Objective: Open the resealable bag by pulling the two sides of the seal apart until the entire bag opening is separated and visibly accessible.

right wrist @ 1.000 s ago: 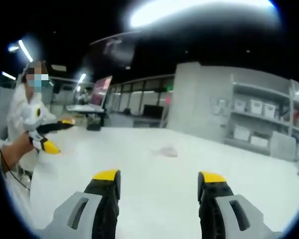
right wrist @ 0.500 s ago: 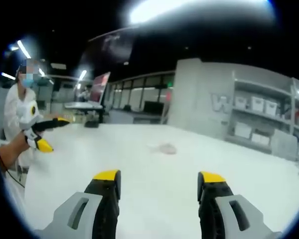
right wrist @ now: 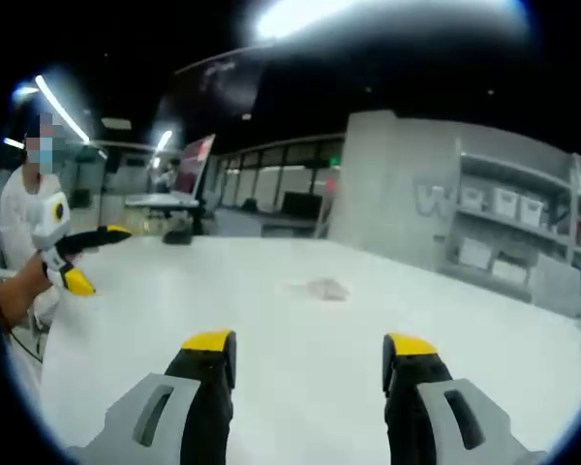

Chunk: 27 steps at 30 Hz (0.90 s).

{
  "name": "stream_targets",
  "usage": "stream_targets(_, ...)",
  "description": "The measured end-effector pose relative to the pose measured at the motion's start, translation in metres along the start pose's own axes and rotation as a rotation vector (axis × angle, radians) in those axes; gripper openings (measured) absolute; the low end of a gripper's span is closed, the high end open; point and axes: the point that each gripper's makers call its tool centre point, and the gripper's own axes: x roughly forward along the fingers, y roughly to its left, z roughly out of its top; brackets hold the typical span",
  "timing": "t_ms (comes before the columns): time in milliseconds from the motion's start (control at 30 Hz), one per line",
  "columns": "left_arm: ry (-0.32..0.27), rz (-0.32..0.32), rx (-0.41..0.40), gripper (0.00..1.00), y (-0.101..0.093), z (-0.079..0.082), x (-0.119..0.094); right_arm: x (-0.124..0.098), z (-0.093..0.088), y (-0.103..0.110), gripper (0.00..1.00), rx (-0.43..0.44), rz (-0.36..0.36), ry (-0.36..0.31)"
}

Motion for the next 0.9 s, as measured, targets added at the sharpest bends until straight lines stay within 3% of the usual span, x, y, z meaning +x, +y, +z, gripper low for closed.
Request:
stream_targets(433, 0.005, -0.002, 0.001, 0.97, 0.001, -0.001, 0.002, 0.019, 0.006, 0.004, 0.60, -0.010, 0.014, 0.002)
stream_targets(900, 0.008, -0.006, -0.003, 0.97, 0.003, 0.001, 0.005, 0.036, 0.006, -0.006, 0.59, 0.001, 0.013, 0.011)
